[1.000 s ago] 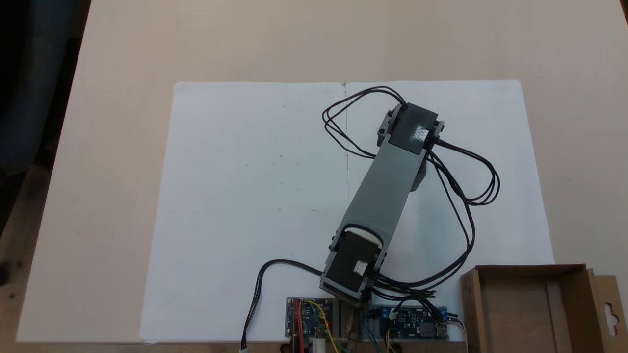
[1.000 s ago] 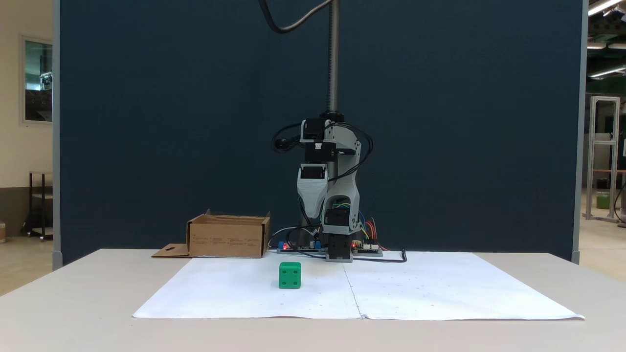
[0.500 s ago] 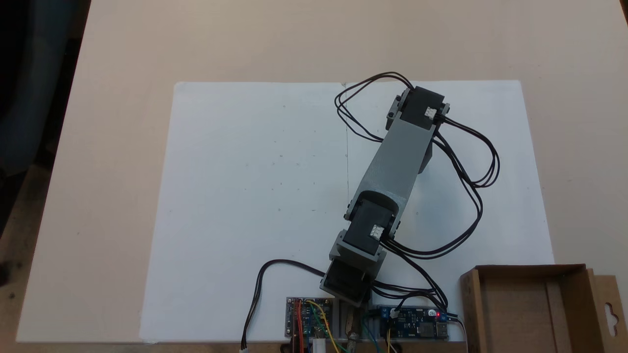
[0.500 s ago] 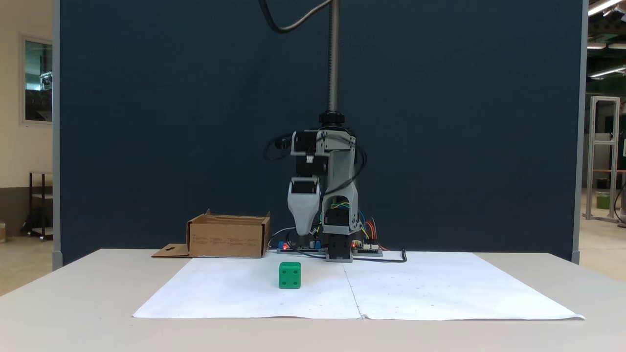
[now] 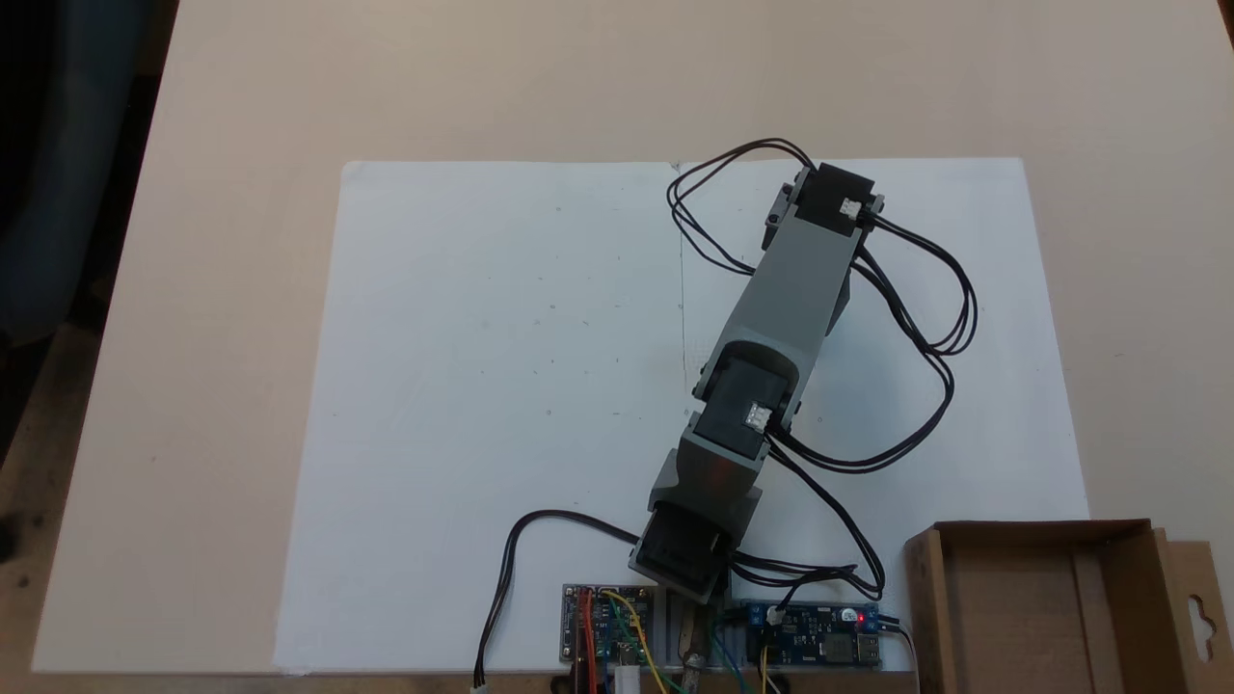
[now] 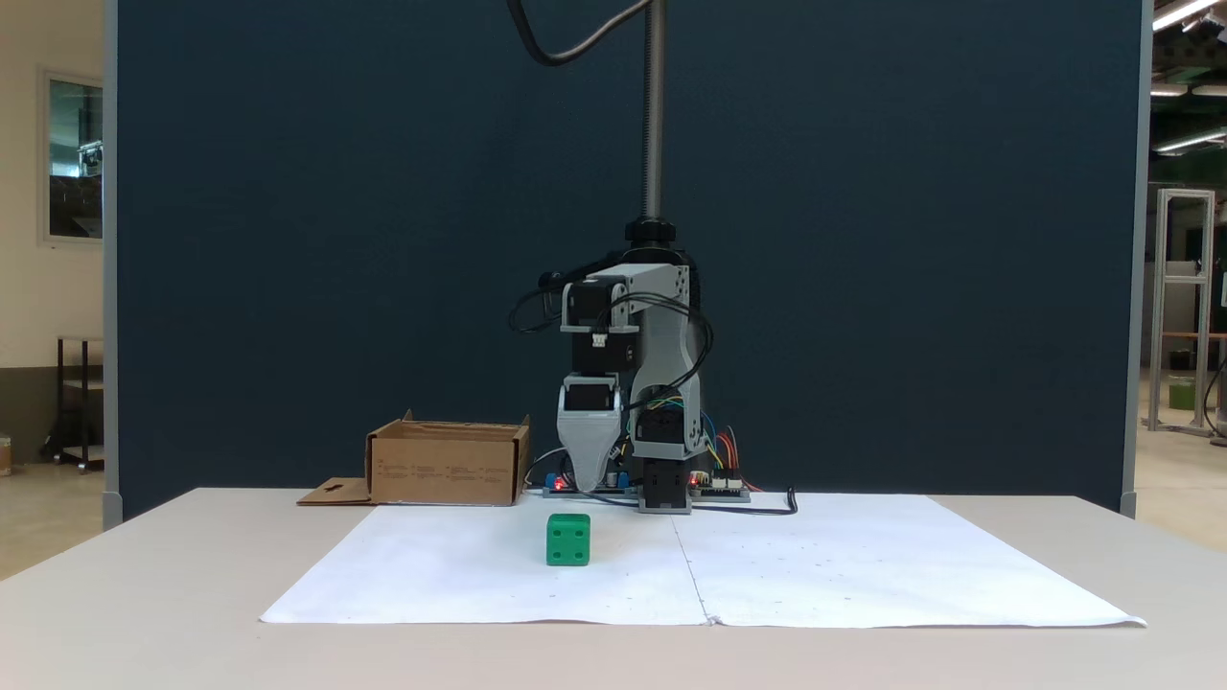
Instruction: Grasp a green dice and put it in the bin.
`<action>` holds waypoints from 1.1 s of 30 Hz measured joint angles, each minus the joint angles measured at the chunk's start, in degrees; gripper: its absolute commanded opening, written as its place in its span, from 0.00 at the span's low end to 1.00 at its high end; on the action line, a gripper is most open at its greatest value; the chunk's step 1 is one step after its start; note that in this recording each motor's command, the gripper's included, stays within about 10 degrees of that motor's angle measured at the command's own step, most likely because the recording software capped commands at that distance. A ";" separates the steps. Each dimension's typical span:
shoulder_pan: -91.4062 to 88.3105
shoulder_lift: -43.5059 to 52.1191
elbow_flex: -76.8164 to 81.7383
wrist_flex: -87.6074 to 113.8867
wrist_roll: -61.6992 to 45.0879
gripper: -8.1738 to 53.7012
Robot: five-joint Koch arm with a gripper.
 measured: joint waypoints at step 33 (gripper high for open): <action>0.79 -10.55 -0.09 -8.00 0.00 0.83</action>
